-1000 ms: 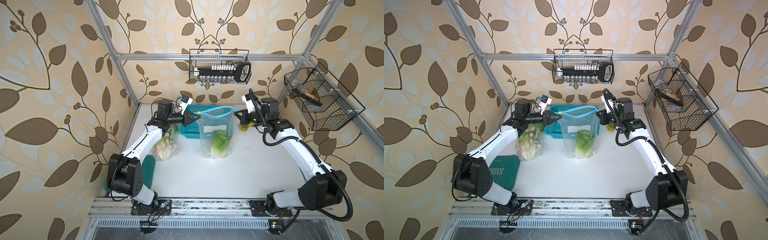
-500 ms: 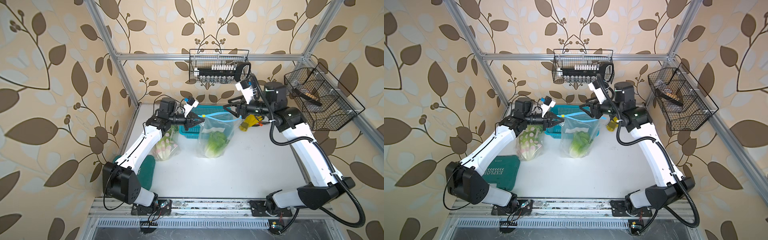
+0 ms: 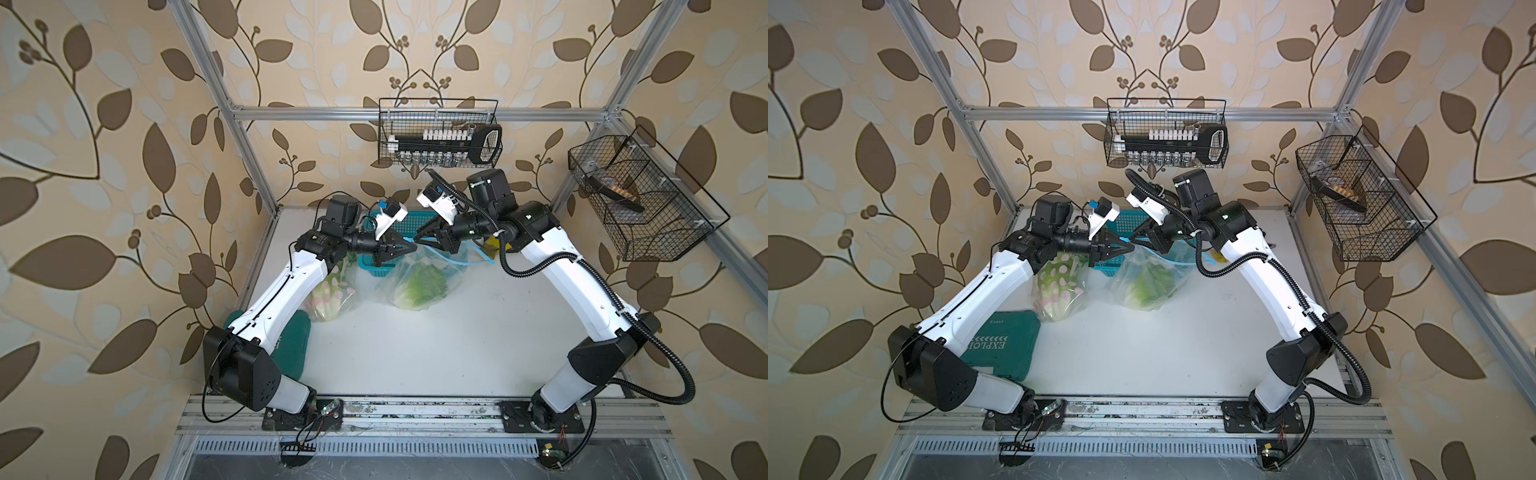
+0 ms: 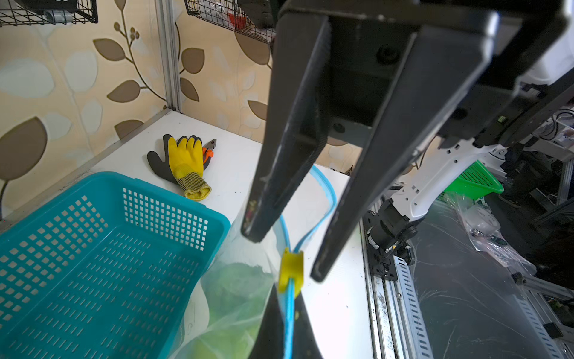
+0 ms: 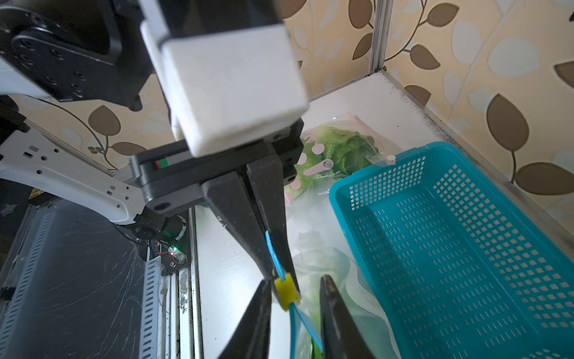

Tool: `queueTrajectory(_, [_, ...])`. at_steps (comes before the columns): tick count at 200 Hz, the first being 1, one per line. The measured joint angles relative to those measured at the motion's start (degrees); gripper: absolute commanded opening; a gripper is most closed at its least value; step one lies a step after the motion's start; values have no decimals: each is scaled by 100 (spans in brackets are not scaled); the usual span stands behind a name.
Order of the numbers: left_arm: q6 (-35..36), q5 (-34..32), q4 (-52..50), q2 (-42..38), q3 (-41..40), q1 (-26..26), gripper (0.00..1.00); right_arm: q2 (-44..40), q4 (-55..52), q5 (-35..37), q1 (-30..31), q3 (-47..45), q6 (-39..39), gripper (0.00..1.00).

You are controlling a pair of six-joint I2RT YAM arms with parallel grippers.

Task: Put the chinese cabbages into a zipper bag and zip it
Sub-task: Zip the zipper on the zipper food storage bag.

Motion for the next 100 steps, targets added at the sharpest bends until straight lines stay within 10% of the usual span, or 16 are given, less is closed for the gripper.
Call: queueTrajectory(100, [81, -13, -59, -9, 20, 0, 0, 59, 44, -37, 0, -39, 11, 20])
